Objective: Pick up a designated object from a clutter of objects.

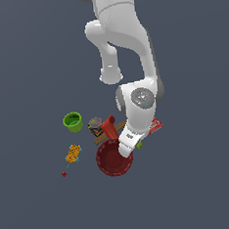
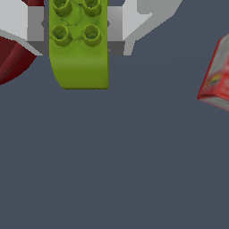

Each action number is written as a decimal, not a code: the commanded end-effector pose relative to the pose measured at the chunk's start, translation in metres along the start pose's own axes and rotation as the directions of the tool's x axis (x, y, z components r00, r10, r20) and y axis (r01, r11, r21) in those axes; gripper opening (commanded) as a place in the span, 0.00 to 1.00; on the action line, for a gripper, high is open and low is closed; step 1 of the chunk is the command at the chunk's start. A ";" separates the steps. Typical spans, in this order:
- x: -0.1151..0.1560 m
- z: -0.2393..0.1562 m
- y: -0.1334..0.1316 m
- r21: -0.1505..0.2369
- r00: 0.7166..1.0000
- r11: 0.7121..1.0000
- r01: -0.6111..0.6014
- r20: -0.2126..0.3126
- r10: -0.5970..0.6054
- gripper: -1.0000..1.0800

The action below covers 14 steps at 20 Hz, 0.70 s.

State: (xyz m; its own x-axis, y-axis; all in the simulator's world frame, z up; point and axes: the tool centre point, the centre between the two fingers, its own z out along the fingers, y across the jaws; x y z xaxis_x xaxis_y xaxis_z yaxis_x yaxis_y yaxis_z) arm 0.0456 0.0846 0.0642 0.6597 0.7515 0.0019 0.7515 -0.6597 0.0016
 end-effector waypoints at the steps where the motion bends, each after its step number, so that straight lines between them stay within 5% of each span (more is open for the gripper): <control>1: -0.013 -0.018 0.005 -0.001 1.000 1.000 -0.001 -0.001 0.001 0.00; 14: -0.103 -0.138 0.039 0.001 1.000 1.000 -0.001 -0.001 0.001 0.00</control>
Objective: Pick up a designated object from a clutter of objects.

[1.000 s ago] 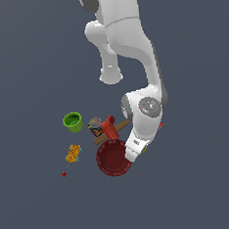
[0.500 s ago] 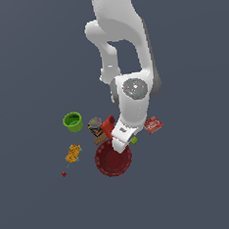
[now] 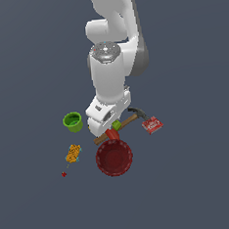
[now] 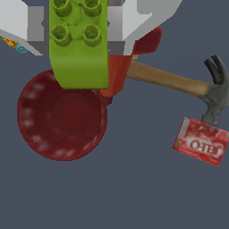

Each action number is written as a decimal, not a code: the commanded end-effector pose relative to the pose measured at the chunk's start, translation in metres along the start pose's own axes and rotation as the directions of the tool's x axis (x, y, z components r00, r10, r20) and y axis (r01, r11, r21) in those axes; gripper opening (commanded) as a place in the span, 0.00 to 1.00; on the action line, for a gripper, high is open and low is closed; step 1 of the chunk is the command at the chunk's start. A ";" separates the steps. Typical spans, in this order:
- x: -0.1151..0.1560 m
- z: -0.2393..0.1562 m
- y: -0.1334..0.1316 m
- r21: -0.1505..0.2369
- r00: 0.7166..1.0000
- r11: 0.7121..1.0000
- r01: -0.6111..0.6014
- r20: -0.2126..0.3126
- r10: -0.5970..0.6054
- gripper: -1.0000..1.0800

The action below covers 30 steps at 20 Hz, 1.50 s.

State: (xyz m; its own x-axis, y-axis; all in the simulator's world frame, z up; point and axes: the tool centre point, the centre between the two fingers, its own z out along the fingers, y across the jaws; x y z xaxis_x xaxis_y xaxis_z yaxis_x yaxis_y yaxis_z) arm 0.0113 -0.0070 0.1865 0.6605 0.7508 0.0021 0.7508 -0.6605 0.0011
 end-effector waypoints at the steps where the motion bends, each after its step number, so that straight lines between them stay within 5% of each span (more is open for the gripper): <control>1: -0.019 -0.025 0.007 0.001 1.000 1.000 0.000 -0.001 0.000 0.00; 17: -0.126 -0.175 0.052 0.002 1.000 1.000 -0.001 -0.001 0.001 0.00; 30: -0.159 -0.223 0.071 0.001 1.000 1.000 -0.002 0.002 0.002 0.00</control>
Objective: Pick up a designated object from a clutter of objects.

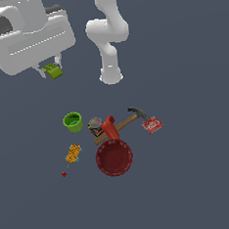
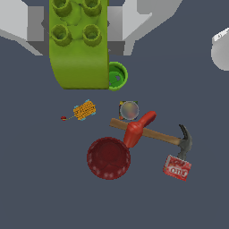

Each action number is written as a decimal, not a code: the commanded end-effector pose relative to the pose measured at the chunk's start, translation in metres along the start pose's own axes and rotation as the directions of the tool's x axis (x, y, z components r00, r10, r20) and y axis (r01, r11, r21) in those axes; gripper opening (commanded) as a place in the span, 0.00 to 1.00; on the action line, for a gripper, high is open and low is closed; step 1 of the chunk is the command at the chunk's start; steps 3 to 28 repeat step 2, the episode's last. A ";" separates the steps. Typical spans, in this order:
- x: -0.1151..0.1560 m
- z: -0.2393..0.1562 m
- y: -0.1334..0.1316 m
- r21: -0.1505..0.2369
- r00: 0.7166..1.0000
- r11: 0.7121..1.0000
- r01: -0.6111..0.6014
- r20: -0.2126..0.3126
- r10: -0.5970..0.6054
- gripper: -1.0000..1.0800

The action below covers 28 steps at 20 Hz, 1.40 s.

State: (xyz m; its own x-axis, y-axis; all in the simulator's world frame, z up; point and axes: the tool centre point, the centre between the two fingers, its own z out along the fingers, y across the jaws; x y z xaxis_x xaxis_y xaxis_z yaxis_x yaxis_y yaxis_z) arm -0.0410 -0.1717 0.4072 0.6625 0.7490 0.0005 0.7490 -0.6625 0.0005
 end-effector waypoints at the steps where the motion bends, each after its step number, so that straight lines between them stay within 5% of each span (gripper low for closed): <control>1: -0.001 -0.002 0.001 0.001 1.000 1.000 0.001 0.000 -0.001 0.00; 28: -0.001 -0.002 0.001 0.001 1.000 1.000 0.001 0.000 -0.001 0.00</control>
